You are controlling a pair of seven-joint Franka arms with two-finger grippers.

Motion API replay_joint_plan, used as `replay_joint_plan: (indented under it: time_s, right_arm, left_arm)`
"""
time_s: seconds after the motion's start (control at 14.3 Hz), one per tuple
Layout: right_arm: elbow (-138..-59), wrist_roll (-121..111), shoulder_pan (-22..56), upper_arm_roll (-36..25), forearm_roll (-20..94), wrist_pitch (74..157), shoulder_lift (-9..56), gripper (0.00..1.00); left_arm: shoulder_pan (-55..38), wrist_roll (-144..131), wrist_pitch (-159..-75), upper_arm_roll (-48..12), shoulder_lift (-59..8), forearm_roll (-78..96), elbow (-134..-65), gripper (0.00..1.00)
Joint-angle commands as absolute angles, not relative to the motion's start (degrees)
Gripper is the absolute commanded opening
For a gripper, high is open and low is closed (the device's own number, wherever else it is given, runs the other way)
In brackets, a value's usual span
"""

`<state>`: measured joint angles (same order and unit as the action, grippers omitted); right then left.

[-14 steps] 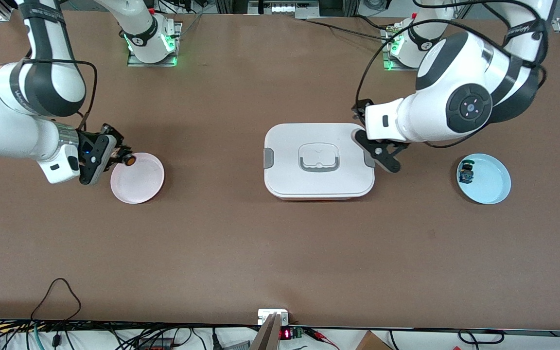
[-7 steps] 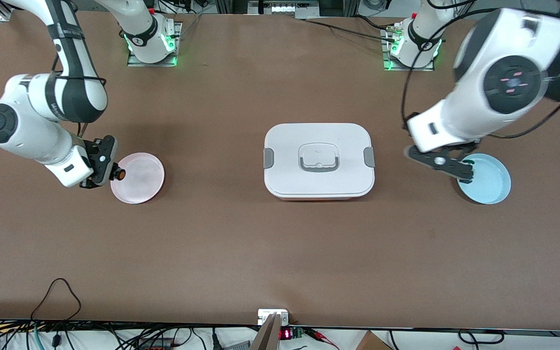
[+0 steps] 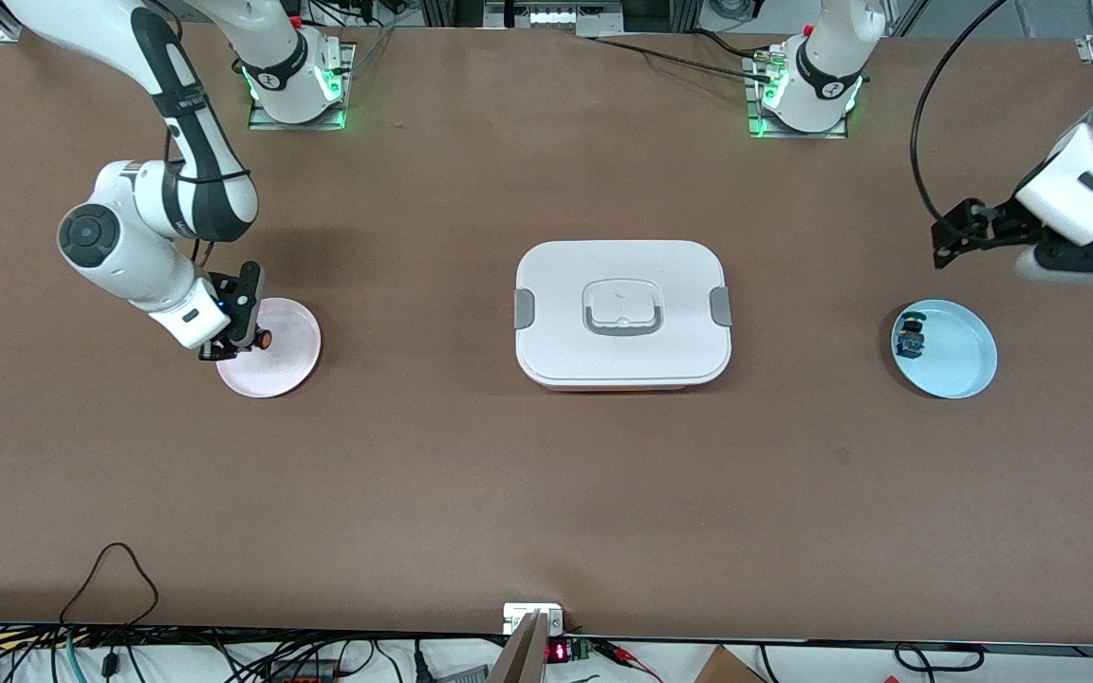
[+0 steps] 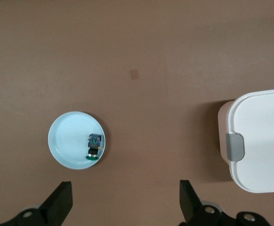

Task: Transfer orange switch to right arm and place
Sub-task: 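Move the switch over the white plate while the left gripper withdraws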

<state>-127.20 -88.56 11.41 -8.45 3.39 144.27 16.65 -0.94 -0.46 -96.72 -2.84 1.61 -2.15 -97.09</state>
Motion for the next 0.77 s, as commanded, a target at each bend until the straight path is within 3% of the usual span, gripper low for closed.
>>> replay_joint_plan:
  time_s: [0.0, 0.21, 0.28, 0.35, 0.42, 0.7]
  right_arm:
    - [-128.1, -91.8, 11.1, -8.1, 2.9, 148.2, 19.1, 0.0]
    - [-128.7, -91.8, 11.1, -8.0, 3.3, 150.0, 21.0, 0.01]
    - [-128.7, -91.8, 11.2, -8.0, 3.3, 150.2, 21.4, 0.08]
    - [-128.7, -91.8, 11.2, -8.0, 3.3, 150.3, 21.5, 0.41]
    - [-128.6, -91.9, 11.3, -8.0, 3.3, 150.2, 21.4, 0.99]
    - [-127.2, -91.2, 11.2, -7.9, 3.9, 148.0, 17.9, 1.0]
  left_arm:
    - [-2.2, -1.5, -96.2, -2.9, 4.0, -1.8, -99.7, 1.0]
    - [-1.8, -1.6, -95.9, -3.0, 3.6, -1.7, -99.1, 1.0]
    - [-1.7, -1.6, -95.9, -3.0, 3.5, -1.7, -99.1, 1.0]
    - [-1.7, -1.7, -95.3, -3.0, 3.5, -1.7, -99.1, 1.0]
    - [-1.6, -1.6, -95.1, -2.9, 3.3, -1.7, -99.0, 1.0]
    - [-1.6, -2.0, -94.9, -2.9, 3.0, -1.7, -98.1, 1.0]
